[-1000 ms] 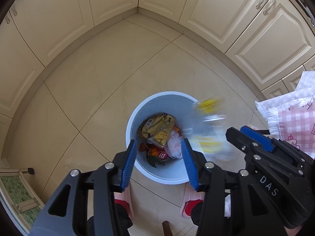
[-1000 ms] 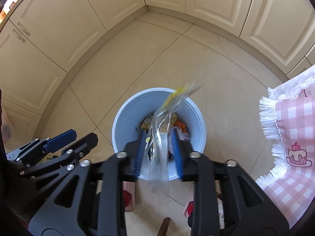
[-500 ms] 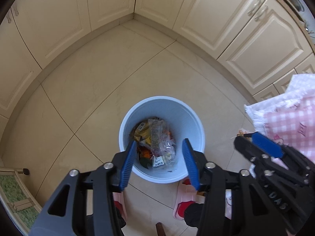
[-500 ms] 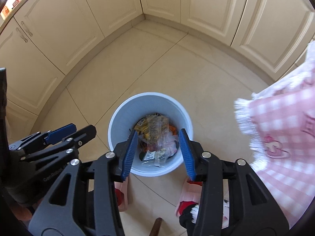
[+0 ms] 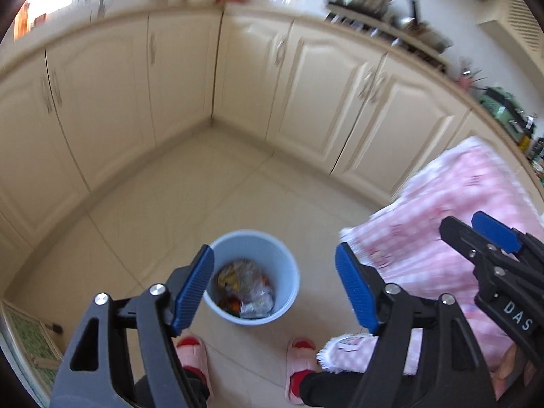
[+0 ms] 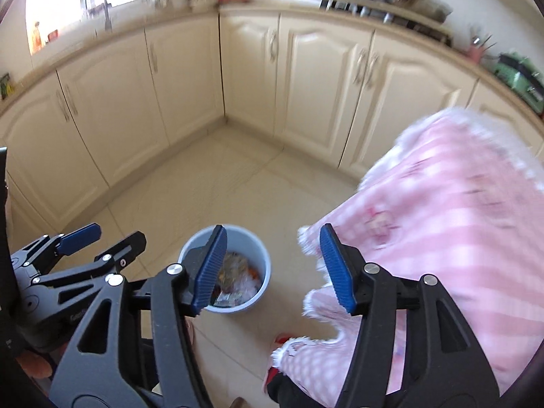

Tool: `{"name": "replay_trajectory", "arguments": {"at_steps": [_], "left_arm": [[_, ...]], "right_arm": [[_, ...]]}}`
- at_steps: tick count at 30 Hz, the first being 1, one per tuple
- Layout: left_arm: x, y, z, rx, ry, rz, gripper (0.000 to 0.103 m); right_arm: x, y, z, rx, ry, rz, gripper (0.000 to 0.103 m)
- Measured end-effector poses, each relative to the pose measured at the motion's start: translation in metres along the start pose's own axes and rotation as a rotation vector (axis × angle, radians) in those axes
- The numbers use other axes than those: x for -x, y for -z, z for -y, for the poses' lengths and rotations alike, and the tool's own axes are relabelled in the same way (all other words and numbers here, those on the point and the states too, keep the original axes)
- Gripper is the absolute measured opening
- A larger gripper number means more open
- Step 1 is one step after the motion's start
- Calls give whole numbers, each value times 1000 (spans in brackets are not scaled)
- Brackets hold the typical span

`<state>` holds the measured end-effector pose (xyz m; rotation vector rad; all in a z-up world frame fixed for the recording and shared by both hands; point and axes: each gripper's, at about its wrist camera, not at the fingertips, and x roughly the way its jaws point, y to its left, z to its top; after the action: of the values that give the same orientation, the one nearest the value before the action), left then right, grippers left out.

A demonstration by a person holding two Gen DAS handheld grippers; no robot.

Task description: Collect trash

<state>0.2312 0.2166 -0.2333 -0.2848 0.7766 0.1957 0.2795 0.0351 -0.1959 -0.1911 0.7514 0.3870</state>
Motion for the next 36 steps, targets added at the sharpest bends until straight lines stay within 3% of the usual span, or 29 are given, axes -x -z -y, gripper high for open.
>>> {"name": "replay_trajectory", "arguments": {"at_steps": [9,19,21,26,36], "left_arm": [[131,-2,64,-119,-26,216,83],[251,12,118,-191,44,391,87],[274,16,127,-200,57,425,94],[319,26,144,-221,71,524,94],[356,38,167,-266,82,589,95]], "right_arm": [[145,13,36,-53,48,224,70],[270,40,81,-96,136,398,78],[290,48,85,-92,159,427,81],[334,62,96,-92,204,500,84],[375,80,105,-110,241,574,88]]}}
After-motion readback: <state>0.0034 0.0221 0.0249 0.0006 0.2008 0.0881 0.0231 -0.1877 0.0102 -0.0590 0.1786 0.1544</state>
